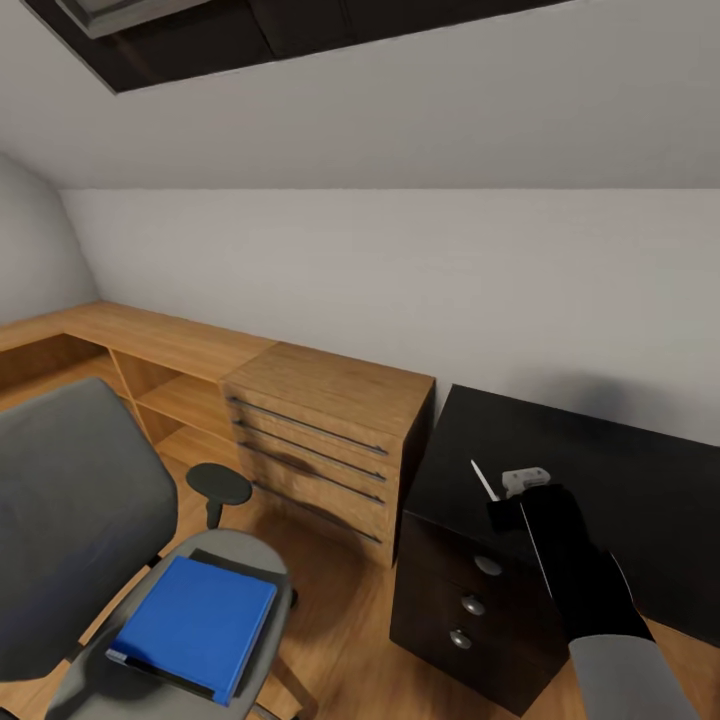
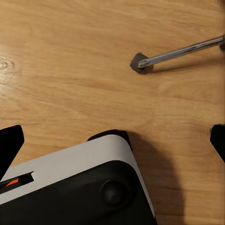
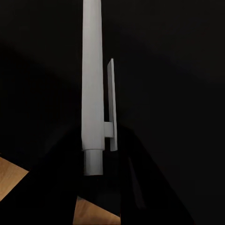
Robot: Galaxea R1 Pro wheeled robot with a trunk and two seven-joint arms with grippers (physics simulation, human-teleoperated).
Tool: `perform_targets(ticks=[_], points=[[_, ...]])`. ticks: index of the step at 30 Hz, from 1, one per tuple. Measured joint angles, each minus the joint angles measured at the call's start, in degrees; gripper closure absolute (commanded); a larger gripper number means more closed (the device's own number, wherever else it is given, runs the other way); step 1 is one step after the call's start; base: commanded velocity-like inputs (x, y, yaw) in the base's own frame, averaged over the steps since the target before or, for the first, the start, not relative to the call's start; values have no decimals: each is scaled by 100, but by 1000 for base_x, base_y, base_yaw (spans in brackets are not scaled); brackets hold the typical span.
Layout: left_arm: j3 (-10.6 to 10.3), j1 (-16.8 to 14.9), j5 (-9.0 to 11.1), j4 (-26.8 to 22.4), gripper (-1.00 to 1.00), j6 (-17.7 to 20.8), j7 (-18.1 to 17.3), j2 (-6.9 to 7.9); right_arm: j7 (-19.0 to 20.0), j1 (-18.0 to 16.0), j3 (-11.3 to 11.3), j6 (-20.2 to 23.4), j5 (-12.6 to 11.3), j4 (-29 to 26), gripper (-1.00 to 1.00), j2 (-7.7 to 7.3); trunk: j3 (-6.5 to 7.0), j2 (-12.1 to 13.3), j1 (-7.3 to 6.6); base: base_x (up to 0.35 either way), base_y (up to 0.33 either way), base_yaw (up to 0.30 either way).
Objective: In the bedroom, organize the workspace by keeping the computer under the desk, ensuring the monitor is on the desk, placing the keyboard on the desk next to the monitor, placing the mouse on the desk next to the keyboard, moving the folder from the swivel chair onto the desk next to the mouse, stacking the notebook on top of the folder with the pen on top of the notebook, and positioning the swivel chair next to the desk.
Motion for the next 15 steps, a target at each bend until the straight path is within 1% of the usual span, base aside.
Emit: perform_targets(ticks=[15], points=[[0, 1, 7, 31, -100, 7, -2, 5, 0, -5, 0, 0, 0, 128, 100, 8, 0, 0, 0, 6, 0, 0]])
